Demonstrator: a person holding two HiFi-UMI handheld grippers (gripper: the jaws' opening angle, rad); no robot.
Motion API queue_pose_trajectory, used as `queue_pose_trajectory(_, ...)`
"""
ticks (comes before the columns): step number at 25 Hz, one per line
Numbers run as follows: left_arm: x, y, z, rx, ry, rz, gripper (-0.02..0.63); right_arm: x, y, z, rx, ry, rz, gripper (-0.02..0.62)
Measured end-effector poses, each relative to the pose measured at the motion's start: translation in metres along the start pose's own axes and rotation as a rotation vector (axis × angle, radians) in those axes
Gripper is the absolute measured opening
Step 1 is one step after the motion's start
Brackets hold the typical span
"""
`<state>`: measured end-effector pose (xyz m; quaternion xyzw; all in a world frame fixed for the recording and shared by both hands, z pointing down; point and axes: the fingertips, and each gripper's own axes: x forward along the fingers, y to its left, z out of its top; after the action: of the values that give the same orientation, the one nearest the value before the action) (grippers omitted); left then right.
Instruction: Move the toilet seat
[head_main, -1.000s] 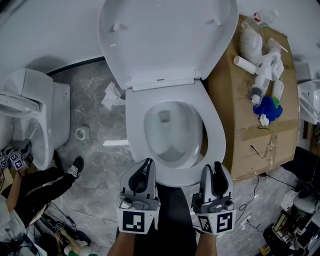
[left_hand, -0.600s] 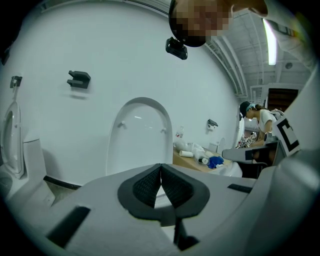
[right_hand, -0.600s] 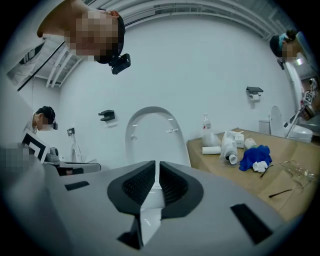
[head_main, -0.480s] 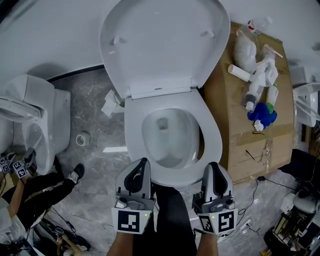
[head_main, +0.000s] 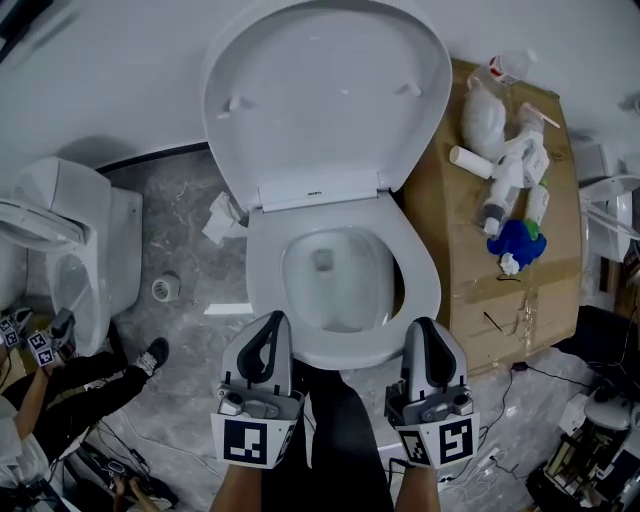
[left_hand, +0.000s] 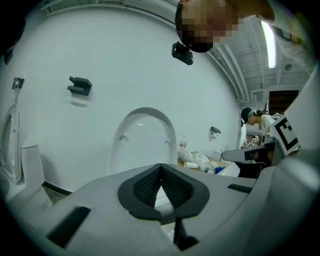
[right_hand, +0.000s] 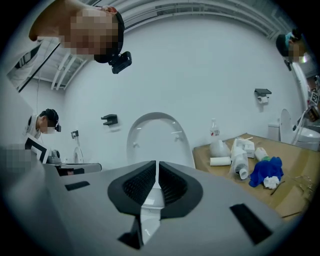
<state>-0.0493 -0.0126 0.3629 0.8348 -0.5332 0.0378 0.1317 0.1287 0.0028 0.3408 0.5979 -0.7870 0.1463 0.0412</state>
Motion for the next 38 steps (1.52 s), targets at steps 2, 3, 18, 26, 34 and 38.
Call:
queue_pose_trajectory(2, 0.003, 0.003, 0.006, 0.01, -0.013, -0.003, 0.011, 0.005, 0.0, 0.007, -0.001, -0.015, 0.002, 0.026)
queue_pose_trajectory(3, 0.005, 0.004, 0.01, 0.012, -0.018, -0.005, 0.011, 0.008, 0.0, 0.011, -0.001, -0.022, 0.003, 0.026)
queue_pose_trajectory(18, 0.025, 0.017, 0.037, 0.02, -0.071, -0.012, 0.009, 0.038, -0.001, 0.04, -0.022, -0.058, 0.014, 0.023)
queue_pose_trajectory(26, 0.034, 0.024, 0.049, 0.025, -0.093, -0.006, 0.009, 0.05, -0.002, 0.052, -0.033, -0.077, 0.016, 0.02)
queue_pose_trajectory(34, 0.045, 0.03, 0.059, 0.028, -0.093, -0.001, 0.009, 0.064, -0.003, 0.063, -0.044, -0.086, 0.017, 0.018)
queue_pose_trajectory(38, 0.051, 0.034, 0.066, 0.03, -0.104, 0.003, 0.009, 0.073, -0.004, 0.07, -0.05, -0.093, 0.017, 0.017)
